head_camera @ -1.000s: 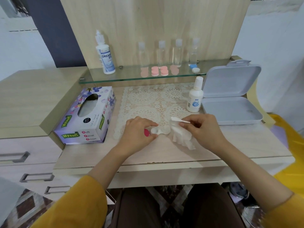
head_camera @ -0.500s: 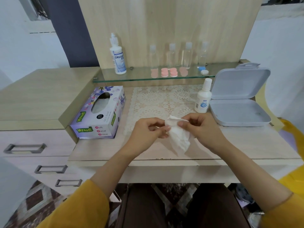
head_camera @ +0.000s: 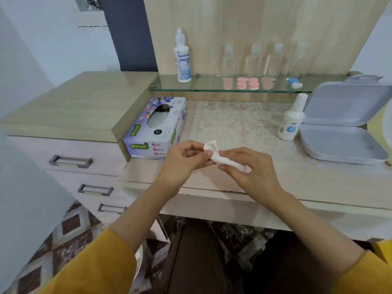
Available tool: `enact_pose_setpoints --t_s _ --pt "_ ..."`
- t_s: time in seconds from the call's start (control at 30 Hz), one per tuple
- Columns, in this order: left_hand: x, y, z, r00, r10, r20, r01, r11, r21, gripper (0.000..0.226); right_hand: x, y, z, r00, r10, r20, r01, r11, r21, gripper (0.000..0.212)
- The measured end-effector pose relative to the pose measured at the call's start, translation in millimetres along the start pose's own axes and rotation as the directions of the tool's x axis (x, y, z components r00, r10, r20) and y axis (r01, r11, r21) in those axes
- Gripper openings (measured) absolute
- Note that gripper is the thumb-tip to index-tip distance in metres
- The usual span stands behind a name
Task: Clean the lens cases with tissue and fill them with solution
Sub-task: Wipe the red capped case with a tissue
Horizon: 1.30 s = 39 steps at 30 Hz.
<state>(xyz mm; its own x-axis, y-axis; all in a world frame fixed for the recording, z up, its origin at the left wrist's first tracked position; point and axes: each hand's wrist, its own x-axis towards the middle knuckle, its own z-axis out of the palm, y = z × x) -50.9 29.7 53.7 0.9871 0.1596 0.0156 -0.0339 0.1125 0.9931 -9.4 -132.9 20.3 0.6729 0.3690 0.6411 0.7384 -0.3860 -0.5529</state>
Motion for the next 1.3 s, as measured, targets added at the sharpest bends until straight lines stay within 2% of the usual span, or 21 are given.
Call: enact_pose_setpoints --t_s 0.07,0.23,0.37,0.47,0.53,0.63,0.83,0.97,1.03,1.17,1.3 --pt "-13 3 -19 0.998 0.008 -0.066 -0.007 1.000 0.023 0.005 4 -11 16 0.999 -0.050 0.006 0.050 0.999 0.021 0.019" --pt "-59 -8 -89 0.966 0.084 -0.244 -0.025 0.972 0.233 0.007 1 -50 73 0.989 -0.109 0.095 0.095 0.985 0.144 0.024" --pt "-103 -42 -156 0.905 0.062 -0.420 0.107 0.924 0.366 0.007 -13 -81 131 0.956 -0.177 0.236 0.124 0.967 0.221 0.026" --pt "-136 -82 -203 0.871 0.027 -0.490 0.252 0.832 0.495 0.010 -31 -95 181 0.900 -0.186 0.395 0.084 0.961 0.262 0.027" --pt "-156 -107 -229 0.857 -0.029 -0.515 0.367 0.736 0.569 0.019 -44 -97 217 0.834 -0.136 0.534 0.023 0.977 0.213 0.029" --pt "-180 -143 -259 0.811 -0.157 -0.563 0.523 0.624 0.580 0.029 -66 -91 271 0.747 -0.076 0.661 0.018 0.995 0.094 0.032" --pt "-210 -199 -298 0.718 -0.358 -0.596 0.682 0.534 0.500 0.037 -102 -77 358 0.557 0.075 0.827 -0.010 0.996 -0.084 0.028" --pt "-213 -220 -313 0.705 -0.394 -0.589 0.701 0.514 0.494 0.037 -115 -70 396 0.469 0.202 0.860 -0.109 0.979 -0.171 0.020" --pt "-213 -226 -319 0.696 -0.407 -0.591 0.709 0.516 0.480 0.038 -119 -68 410 0.419 0.259 0.870 -0.152 0.965 -0.214 0.024" --pt "-212 -233 -325 0.685 -0.425 -0.592 0.717 0.535 0.446 0.038 -122 -63 431 0.367 0.380 0.849 -0.286 0.915 -0.286 0.035" --pt "-209 -234 -323 0.698 -0.430 -0.573 0.707 0.545 0.452 0.039 -122 -61 438 0.313 0.426 0.849 -0.298 0.893 -0.338 0.044"
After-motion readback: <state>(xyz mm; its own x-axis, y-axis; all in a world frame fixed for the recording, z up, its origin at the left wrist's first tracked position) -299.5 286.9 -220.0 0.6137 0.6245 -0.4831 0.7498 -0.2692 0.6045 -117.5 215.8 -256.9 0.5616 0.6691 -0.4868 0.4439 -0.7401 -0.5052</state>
